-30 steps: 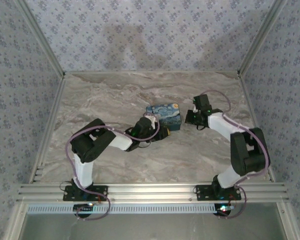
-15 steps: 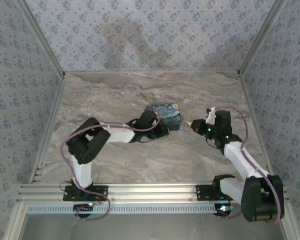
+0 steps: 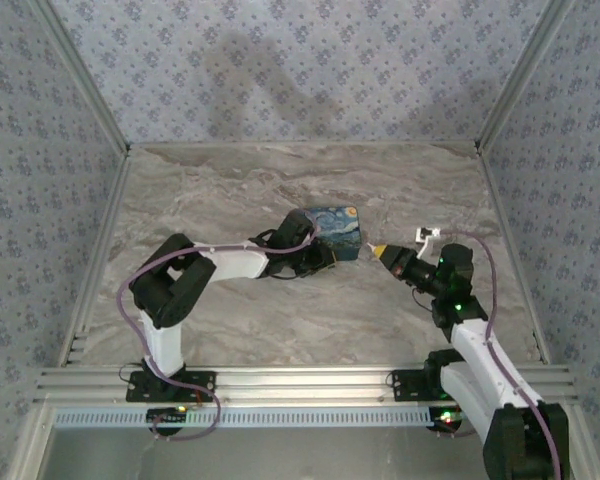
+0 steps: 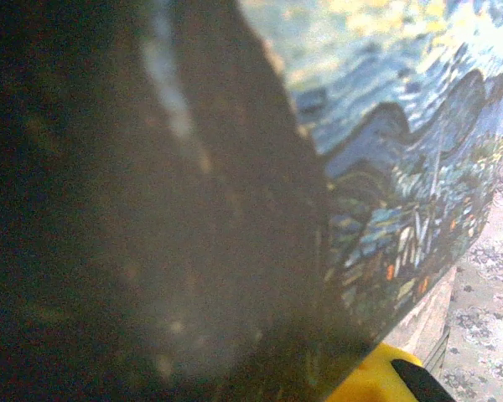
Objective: Unlock the padlock with the key
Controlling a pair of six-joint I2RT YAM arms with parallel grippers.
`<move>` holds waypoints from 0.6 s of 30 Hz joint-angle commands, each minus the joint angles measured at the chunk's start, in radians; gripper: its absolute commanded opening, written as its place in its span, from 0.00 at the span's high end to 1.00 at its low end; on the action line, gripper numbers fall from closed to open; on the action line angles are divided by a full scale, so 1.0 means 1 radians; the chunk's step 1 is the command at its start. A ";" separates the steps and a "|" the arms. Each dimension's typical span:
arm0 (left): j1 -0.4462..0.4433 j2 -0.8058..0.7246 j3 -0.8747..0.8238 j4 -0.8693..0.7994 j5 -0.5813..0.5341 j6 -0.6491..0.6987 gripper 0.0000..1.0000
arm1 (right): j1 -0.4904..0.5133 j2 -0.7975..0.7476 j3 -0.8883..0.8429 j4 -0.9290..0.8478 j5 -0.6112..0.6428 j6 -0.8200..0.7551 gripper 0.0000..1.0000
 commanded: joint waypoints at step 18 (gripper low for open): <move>0.017 -0.055 0.060 -0.020 0.076 -0.055 0.85 | 0.144 0.005 -0.067 0.171 0.218 0.331 1.00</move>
